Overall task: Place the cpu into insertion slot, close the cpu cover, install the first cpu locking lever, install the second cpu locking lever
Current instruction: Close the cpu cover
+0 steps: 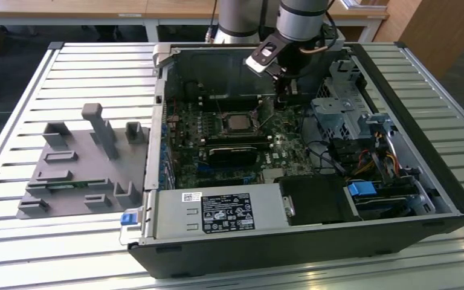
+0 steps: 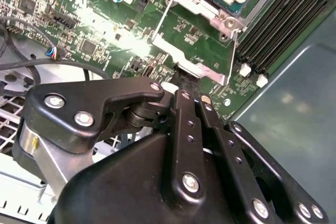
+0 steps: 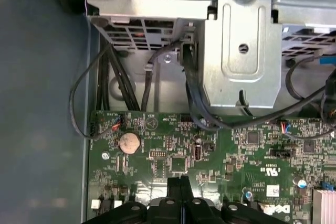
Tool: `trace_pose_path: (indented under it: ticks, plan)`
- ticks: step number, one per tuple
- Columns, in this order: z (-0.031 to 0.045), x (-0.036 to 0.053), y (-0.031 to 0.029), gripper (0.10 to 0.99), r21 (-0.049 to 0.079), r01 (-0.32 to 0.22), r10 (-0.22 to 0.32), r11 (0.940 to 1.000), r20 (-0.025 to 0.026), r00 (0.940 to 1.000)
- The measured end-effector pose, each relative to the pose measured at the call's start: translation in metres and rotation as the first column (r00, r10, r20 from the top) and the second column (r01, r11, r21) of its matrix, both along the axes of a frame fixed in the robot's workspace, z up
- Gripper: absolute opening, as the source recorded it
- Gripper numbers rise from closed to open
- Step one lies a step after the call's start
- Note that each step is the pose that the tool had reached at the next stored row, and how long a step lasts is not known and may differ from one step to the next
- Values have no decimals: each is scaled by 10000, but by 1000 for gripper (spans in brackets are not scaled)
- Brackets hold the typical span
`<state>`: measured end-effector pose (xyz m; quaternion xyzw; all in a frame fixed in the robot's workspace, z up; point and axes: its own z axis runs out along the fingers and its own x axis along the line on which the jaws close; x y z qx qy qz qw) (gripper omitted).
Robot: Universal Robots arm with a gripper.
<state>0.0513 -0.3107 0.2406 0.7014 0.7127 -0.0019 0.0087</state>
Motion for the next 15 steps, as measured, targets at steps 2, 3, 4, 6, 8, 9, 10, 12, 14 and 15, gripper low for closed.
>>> trace_pose_path:
  ticks: [2, 3, 4, 6, 8, 9, 10, 12, 14, 15]
  plan:
    - [-1, -19, 0, 118, -2, 0, 0, 10000, 0, 10000]
    - [-2, -29, 1, 118, -1, 0, 0, 10000, 0, 10000]
    - [-3, -39, 1, 118, -1, -1, 1, 10000, -1, 10000]
    - [-4, -62, 2, 118, -1, 0, 0, 10000, 0, 10000]
    - [-6, -98, 3, 118, -1, 0, 0, 10000, 0, 10000]
    - [-7, -117, 3, 118, -1, -1, 1, 10000, 0, 10000]
    - [-8, -136, 4, 118, -1, -2, 2, 10000, 0, 10000]
    - [-11, -176, 5, 118, -1, 1, -1, 10000, 0, 10000]
    - [-14, -213, 6, 118, 0, 0, 0, 10000, 0, 10000]
    - [-16, -233, 7, 118, 1, -1, 1, 10000, 0, 10000]
